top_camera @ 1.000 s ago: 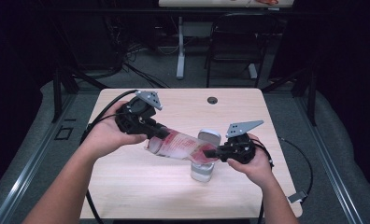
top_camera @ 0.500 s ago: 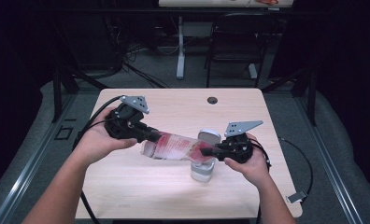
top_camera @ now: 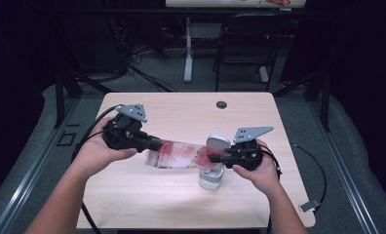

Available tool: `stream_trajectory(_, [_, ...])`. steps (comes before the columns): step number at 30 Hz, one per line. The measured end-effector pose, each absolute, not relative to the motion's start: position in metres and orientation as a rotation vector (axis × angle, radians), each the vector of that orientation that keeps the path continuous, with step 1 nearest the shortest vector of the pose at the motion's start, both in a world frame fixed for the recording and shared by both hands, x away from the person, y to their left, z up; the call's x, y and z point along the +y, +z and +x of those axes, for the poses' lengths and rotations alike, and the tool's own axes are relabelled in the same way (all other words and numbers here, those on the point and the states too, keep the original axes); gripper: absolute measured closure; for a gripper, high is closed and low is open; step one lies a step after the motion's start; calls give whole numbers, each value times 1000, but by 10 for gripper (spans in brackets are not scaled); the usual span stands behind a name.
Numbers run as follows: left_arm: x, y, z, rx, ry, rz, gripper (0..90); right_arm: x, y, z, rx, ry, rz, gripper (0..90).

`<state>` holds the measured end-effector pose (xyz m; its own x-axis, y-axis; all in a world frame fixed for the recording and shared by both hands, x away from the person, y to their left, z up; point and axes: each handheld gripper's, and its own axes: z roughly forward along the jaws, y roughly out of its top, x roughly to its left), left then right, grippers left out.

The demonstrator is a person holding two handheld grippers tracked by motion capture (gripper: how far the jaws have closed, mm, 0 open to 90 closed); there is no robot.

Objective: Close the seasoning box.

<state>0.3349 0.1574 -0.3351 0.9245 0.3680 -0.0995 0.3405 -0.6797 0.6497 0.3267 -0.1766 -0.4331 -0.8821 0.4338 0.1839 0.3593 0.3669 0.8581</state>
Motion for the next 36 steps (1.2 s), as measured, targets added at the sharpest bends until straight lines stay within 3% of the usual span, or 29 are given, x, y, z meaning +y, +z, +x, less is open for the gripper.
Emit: stream_trajectory(36, [180,-356,334,568,27,2306,793,-185,-477,324,2495,1680,805,796])
